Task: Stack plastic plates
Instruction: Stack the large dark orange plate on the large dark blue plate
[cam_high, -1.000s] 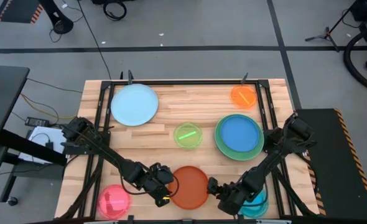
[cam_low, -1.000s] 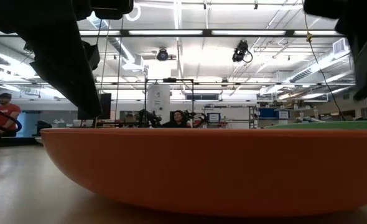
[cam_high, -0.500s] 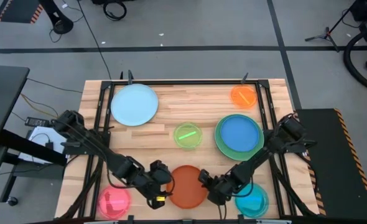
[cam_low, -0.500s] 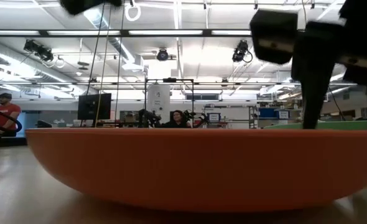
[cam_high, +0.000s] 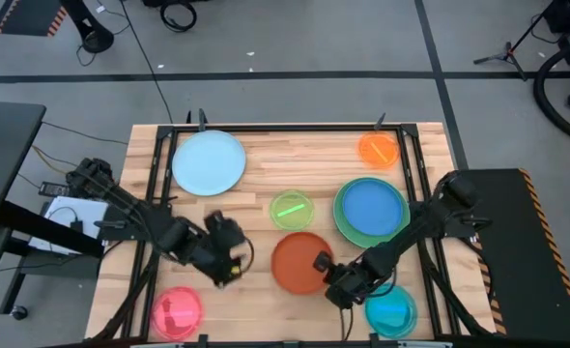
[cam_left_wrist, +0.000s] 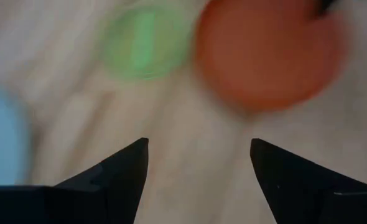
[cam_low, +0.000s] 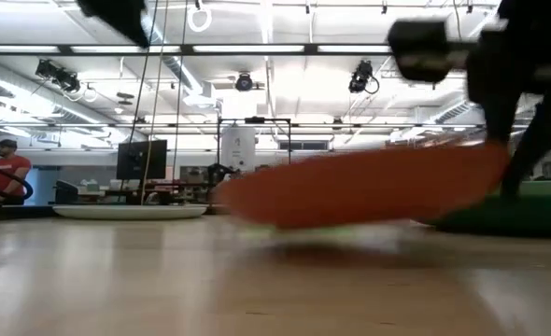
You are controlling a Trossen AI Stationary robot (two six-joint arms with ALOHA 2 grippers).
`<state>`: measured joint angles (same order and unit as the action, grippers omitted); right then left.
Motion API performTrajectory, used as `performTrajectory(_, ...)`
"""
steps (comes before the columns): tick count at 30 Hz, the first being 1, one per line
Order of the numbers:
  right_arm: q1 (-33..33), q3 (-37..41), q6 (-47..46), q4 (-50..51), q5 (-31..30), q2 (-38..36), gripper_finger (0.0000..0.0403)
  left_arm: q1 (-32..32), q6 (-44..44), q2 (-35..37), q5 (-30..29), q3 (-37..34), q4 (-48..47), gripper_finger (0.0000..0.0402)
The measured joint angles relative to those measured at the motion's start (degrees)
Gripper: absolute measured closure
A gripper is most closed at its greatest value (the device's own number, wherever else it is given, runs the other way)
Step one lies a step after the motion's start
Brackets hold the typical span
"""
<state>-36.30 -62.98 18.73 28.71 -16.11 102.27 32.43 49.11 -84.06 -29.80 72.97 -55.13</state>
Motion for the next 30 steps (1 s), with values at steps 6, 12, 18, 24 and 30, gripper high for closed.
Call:
performTrajectory(6,1.25,0.29,-22.74,24.59,-7.87,-12.2,0.039,-2.76,5.7,-0.23,-1.97,-1.56,-9.14,0.0116)
performTrajectory(12,1.73,8.45,-44.89,33.22,-10.07,-23.06,0.039,-3.95,5.91,-0.3,-2.99,-6.02,-8.7,0.0116)
performTrajectory(18,1.73,16.54,-56.27,33.4,-6.38,-27.77,0.039,-4.38,7.32,-0.3,-2.62,-8.83,-7.88,0.0116)
performTrajectory(24,1.16,17.79,-54.96,32.67,-2.24,-26.85,0.0383,-5.02,7.32,-0.32,-1.51,-8.9,-6.77,0.0116)
performTrajectory(30,0.45,16.54,-53.24,33.13,-0.36,-25.78,0.0308,-6.19,6.79,-0.32,-1.49,-8.9,-6.78,0.0116)
